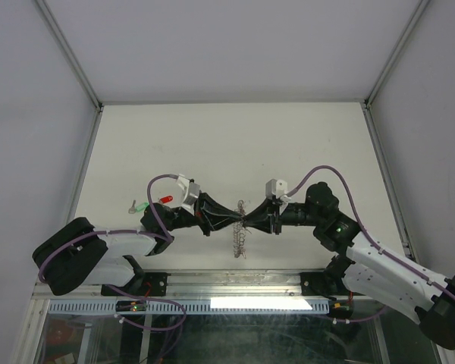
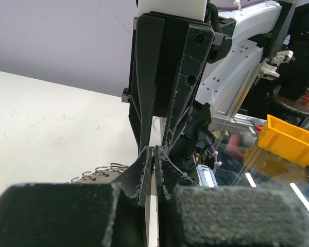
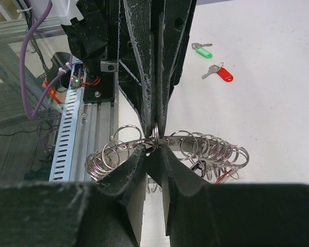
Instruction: Put the keys on the keyring
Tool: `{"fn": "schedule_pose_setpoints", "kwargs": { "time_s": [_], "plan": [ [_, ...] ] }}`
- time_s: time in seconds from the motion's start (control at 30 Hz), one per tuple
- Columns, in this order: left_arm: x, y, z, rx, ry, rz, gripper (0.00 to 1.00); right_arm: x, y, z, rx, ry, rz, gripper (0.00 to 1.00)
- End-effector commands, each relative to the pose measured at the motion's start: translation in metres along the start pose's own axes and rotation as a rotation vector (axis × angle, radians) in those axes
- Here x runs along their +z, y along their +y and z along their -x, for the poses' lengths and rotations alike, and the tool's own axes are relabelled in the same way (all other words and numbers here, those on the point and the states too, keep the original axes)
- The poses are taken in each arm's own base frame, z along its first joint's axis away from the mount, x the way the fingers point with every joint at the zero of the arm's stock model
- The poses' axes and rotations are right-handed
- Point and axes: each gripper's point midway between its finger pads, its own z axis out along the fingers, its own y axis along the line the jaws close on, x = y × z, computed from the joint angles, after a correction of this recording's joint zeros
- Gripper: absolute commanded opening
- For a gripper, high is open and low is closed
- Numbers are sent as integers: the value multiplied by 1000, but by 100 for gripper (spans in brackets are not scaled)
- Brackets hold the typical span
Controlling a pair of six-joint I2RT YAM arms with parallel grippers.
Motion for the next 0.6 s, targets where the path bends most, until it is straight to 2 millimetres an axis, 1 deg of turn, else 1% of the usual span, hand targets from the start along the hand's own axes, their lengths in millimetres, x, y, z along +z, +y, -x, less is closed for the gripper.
{"fn": "schedule_pose_setpoints", "kwargs": {
  "time_s": [0.0, 0.33, 0.4, 0.5, 0.57],
  "plan": [
    [9, -11, 35, 75, -102, -64, 0, 4, 4, 36, -70, -80, 28, 19],
    [9, -9, 30, 73, -83, -59, 0, 6, 9, 40, -80, -85, 50, 12],
    [9, -9, 29, 72, -80, -59, 0, 6, 9, 40, -87, -84, 47, 8],
    [9, -9, 28, 70, -75, -62, 0, 5, 8, 40, -93, -75, 37, 0],
    [9, -9, 29, 73, -76, -62, 0, 4, 6, 37, -89, -54, 25, 0]
  ]
}}
